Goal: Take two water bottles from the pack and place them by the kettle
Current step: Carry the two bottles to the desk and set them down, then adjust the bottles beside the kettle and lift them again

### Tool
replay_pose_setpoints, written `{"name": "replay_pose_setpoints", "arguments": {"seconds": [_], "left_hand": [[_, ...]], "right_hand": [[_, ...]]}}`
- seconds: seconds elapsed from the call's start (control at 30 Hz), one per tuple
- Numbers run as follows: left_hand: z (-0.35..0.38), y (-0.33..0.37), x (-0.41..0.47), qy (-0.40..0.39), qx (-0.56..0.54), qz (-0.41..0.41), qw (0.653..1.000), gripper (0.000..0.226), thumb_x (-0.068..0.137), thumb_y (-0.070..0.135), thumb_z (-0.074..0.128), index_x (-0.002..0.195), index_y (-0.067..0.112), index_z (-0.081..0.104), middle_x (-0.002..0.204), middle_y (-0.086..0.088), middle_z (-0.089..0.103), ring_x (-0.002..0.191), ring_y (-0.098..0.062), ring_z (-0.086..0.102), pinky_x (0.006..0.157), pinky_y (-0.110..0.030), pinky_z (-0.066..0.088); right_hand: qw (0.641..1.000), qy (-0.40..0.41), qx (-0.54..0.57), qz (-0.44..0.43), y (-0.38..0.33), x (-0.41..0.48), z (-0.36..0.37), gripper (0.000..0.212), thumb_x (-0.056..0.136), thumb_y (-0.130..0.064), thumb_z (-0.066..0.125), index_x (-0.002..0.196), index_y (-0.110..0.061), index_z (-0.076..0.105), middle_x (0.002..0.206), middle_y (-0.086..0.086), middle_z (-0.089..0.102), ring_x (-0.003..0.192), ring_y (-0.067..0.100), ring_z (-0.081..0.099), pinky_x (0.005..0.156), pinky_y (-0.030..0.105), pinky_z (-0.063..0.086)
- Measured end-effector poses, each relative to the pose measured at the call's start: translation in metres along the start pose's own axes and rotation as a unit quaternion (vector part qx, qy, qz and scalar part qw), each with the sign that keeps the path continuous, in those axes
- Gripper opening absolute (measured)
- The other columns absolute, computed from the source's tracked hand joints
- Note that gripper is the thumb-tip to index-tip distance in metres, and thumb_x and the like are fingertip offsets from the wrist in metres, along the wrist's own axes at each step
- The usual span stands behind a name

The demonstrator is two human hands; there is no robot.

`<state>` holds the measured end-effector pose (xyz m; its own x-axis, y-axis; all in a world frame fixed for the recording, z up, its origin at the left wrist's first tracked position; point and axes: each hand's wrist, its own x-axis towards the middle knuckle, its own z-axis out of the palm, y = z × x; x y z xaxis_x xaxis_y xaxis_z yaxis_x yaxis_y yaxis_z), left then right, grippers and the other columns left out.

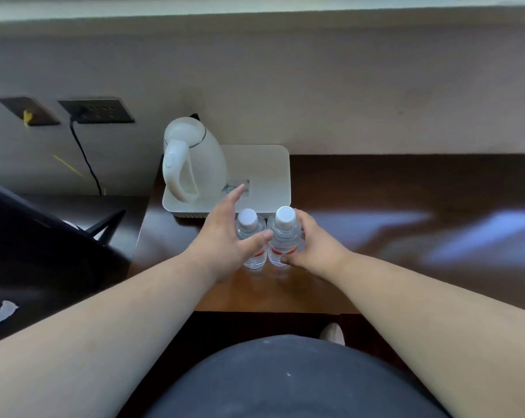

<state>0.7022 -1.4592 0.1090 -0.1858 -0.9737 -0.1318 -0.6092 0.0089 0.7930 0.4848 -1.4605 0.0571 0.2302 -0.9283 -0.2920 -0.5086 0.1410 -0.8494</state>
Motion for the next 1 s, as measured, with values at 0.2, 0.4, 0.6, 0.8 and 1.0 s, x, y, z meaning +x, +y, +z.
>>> {"name": "replay_pose_setpoints", "arguments": {"seconds": [0.2,0.4,0.6,0.8,1.0], "left_hand": [[0.004,0.075,0.03,-0.04,0.473,0.116,0.872,0.062,0.082,0.078,0.039,0.117,0.033,0.062,0.099,0.005,0.072,0.101,-0.026,0.063,0.085,-0.04,0.039],[0.014,0.097,0.042,-0.127,0.546,0.093,0.823,0.035,0.095,0.046,0.053,0.119,0.024,0.065,0.101,-0.002,0.072,0.092,-0.03,0.067,0.07,-0.034,0.043],[-0.005,0.122,0.038,-0.207,0.531,0.106,0.815,0.038,0.096,0.03,0.053,0.133,0.036,0.06,0.113,-0.003,0.068,0.104,-0.03,0.064,0.08,-0.037,0.053],[-0.015,0.13,0.036,-0.215,0.527,0.167,0.805,0.039,0.095,0.028,0.058,0.132,0.04,0.061,0.114,-0.002,0.067,0.111,-0.028,0.061,0.091,-0.043,0.054],[-0.013,0.116,0.036,-0.21,0.529,0.186,0.801,0.035,0.096,0.034,0.056,0.129,0.043,0.061,0.12,0.0,0.063,0.118,-0.027,0.057,0.093,-0.044,0.053]], "right_hand": [[0.998,-0.001,-0.06,0.024,-0.005,0.001,0.003,0.071,0.089,-0.021,0.078,0.149,-0.021,0.04,0.128,-0.004,0.062,0.116,0.019,0.062,0.091,0.028,0.046],[0.997,0.038,-0.06,0.039,-0.003,-0.002,0.006,0.057,0.084,-0.031,0.08,0.131,-0.02,0.049,0.117,-0.001,0.069,0.106,0.022,0.068,0.089,0.034,0.052],[0.998,0.031,-0.043,0.025,-0.003,-0.016,-0.005,0.084,0.08,-0.027,0.088,0.149,-0.024,0.04,0.123,-0.01,0.056,0.112,0.016,0.063,0.094,0.026,0.047],[0.996,0.024,-0.088,0.001,-0.019,-0.021,-0.013,0.08,0.081,-0.034,0.084,0.149,-0.024,0.041,0.12,-0.008,0.065,0.105,0.016,0.064,0.083,0.023,0.048],[0.988,0.02,-0.146,0.035,-0.022,-0.02,-0.006,0.067,0.088,-0.033,0.077,0.144,-0.019,0.044,0.128,0.004,0.071,0.115,0.028,0.068,0.094,0.038,0.053]]}}
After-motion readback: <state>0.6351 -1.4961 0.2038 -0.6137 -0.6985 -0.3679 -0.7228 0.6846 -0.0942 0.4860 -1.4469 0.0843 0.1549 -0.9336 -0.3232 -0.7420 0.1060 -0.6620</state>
